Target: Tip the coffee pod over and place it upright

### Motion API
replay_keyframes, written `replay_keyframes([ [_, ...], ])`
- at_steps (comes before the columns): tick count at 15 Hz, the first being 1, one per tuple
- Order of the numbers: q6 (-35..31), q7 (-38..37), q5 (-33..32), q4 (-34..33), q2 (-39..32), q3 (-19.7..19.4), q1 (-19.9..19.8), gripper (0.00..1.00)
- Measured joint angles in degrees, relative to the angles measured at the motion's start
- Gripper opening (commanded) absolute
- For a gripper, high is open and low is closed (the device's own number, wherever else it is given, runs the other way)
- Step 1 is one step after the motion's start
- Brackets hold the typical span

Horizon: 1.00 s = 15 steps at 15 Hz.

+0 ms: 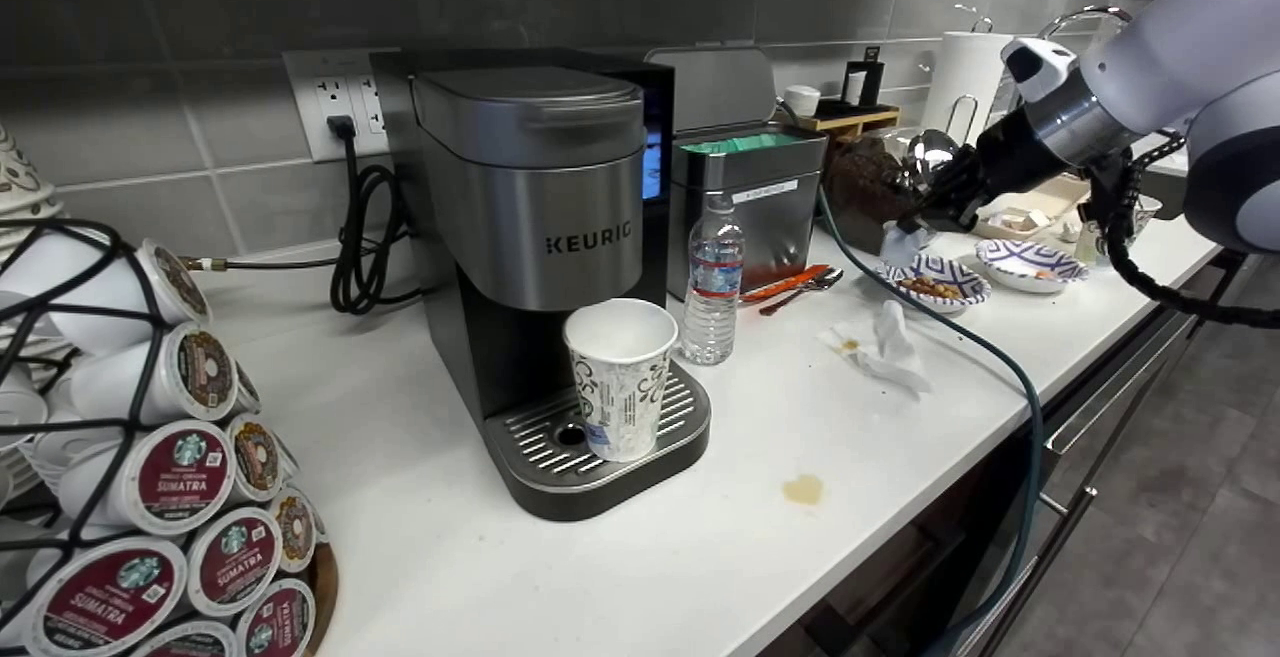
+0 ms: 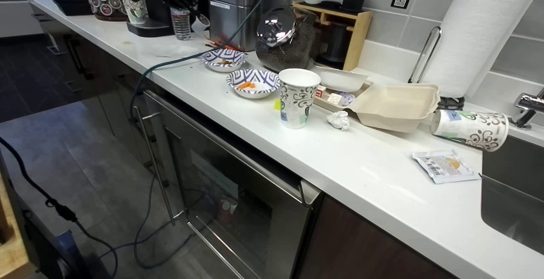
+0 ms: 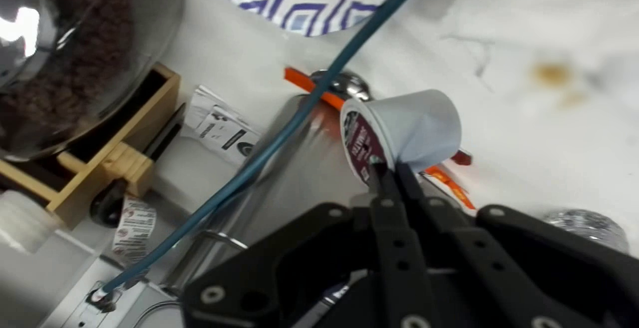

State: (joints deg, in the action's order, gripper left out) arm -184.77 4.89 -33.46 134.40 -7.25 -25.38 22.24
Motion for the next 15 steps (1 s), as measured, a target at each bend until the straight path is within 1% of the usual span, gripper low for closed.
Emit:
replay_keyframes([
  [2,0.0,-6.3,-7.7,-4.0,-2.2,-9.3,7.4,0.01],
  [4,0.8,-12.6,-12.9,-7.0,-4.6,-17.3,16.1,0.01],
  [5,1.6,-15.5,-14.6,-7.8,-5.8,-20.4,20.4,0.01],
  [6,3.7,-18.0,-15.6,-7.9,-6.5,-22.4,24.0,0.04],
  [7,7.3,-19.8,-15.7,-7.2,-6.6,-22.6,27.0,0.04],
  [8,10.1,-21.1,-15.7,-6.1,-6.3,-22.2,29.1,0.04],
  [9,11.4,-21.9,-15.6,-5.3,-6.1,-21.9,30.5,0.04],
  [10,11.8,-22.2,-15.6,-4.7,-6.0,-21.8,31.1,0.01],
  [12,11.7,-22.2,-15.7,-4.6,-5.8,-22.1,31.0,0.01],
  [13,11.6,-22.7,-16.8,-5.0,-6.0,-22.6,31.4,0.01],
  [15,11.0,-27.0,-21.5,-6.0,-7.3,-25.2,33.8,0.01],
])
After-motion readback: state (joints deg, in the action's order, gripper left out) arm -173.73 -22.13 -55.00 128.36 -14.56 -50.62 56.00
